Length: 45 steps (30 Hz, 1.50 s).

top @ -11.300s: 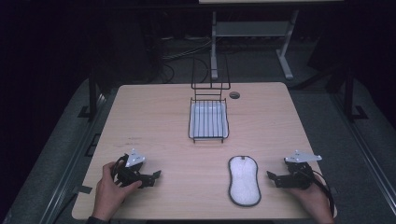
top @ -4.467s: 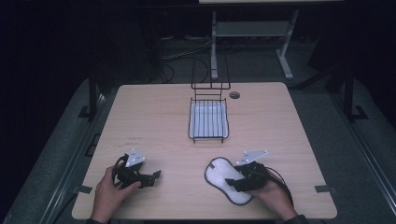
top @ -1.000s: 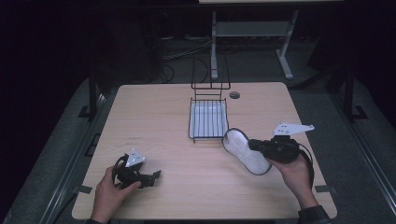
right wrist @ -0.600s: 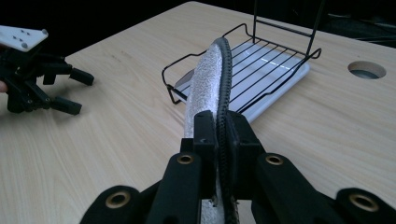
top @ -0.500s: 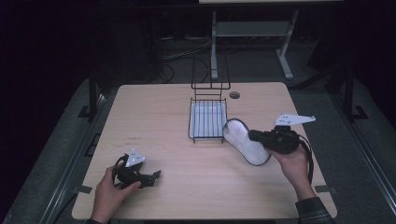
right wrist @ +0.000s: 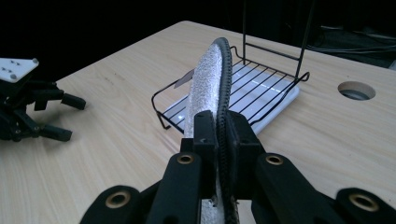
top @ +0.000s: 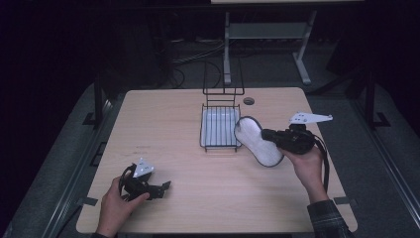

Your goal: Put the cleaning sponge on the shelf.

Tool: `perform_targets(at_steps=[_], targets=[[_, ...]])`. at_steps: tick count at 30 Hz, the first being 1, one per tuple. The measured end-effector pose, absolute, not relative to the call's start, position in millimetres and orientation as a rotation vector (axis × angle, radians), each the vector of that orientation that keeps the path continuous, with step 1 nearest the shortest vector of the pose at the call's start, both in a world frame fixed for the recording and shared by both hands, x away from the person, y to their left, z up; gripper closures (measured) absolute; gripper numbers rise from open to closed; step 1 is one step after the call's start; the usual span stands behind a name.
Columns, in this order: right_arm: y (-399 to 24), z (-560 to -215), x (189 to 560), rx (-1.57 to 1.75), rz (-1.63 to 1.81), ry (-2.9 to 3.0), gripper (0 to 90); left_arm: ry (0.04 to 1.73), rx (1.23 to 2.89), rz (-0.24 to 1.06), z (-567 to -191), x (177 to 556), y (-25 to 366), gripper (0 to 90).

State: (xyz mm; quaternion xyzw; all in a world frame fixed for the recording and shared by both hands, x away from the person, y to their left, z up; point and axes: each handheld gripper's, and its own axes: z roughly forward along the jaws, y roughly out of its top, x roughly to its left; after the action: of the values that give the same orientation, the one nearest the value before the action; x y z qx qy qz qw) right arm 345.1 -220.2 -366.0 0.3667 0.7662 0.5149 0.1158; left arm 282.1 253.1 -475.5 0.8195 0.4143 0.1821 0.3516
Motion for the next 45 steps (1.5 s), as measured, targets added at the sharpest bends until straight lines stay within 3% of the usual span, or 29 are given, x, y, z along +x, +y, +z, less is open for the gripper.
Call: perform_targets(at_steps=[45], targets=[[-173.5, -355.0, 419.0, 1.099, 1.577, 2.205, 83.7, 1.073, 2.124, 0.47, -475.4, 282.0, 253.2, 12.7]])
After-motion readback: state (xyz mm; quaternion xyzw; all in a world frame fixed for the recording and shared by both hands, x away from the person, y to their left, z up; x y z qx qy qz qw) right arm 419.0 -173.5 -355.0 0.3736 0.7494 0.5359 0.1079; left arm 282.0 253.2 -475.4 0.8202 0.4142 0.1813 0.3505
